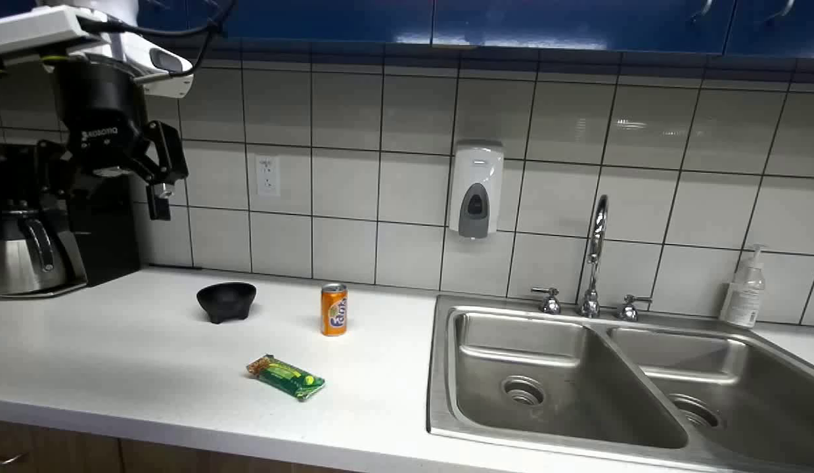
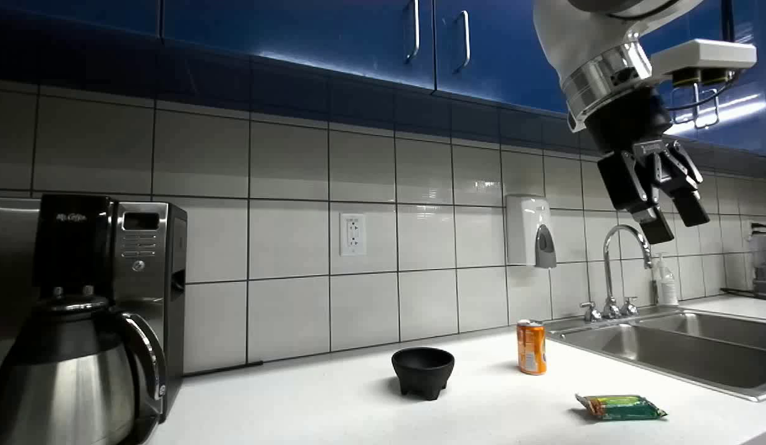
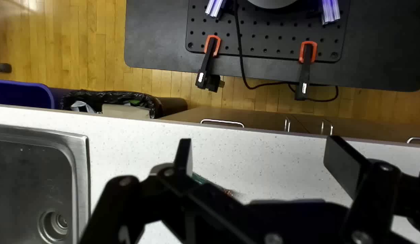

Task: Put the green packet in the black bowl.

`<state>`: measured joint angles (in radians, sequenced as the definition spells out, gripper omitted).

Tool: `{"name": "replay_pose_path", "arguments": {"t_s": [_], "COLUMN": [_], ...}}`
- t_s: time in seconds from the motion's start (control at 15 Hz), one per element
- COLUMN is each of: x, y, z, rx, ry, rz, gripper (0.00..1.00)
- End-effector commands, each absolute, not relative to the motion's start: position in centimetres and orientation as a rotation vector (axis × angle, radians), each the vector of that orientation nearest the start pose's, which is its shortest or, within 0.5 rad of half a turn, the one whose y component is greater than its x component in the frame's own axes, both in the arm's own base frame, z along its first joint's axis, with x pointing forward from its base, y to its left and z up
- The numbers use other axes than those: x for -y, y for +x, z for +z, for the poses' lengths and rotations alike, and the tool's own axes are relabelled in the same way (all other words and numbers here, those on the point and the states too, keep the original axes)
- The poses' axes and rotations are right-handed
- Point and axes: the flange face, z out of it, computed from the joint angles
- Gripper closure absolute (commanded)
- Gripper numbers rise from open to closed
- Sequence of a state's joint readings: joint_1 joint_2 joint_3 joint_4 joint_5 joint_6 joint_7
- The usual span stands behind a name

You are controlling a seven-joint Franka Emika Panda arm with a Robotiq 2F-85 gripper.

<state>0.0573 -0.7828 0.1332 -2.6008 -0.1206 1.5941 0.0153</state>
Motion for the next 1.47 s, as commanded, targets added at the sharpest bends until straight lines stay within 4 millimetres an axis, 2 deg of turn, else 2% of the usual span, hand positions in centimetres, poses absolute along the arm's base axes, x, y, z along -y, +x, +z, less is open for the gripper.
{"name": "replay_pose_path", "arguments": {"t_s": [0.0,0.8,1.4], "x": [-4.5,-4.5,-3.1], "y": [28.8,28.8,30.5], "z": [47.8,47.8,45.2], "rx": [0.239,0.239,0.133], "ry": [-3.345,-3.345,-3.345], "rz": [0.357,0.357,0.401], "gripper": [0.0,0.0,0.0]}}
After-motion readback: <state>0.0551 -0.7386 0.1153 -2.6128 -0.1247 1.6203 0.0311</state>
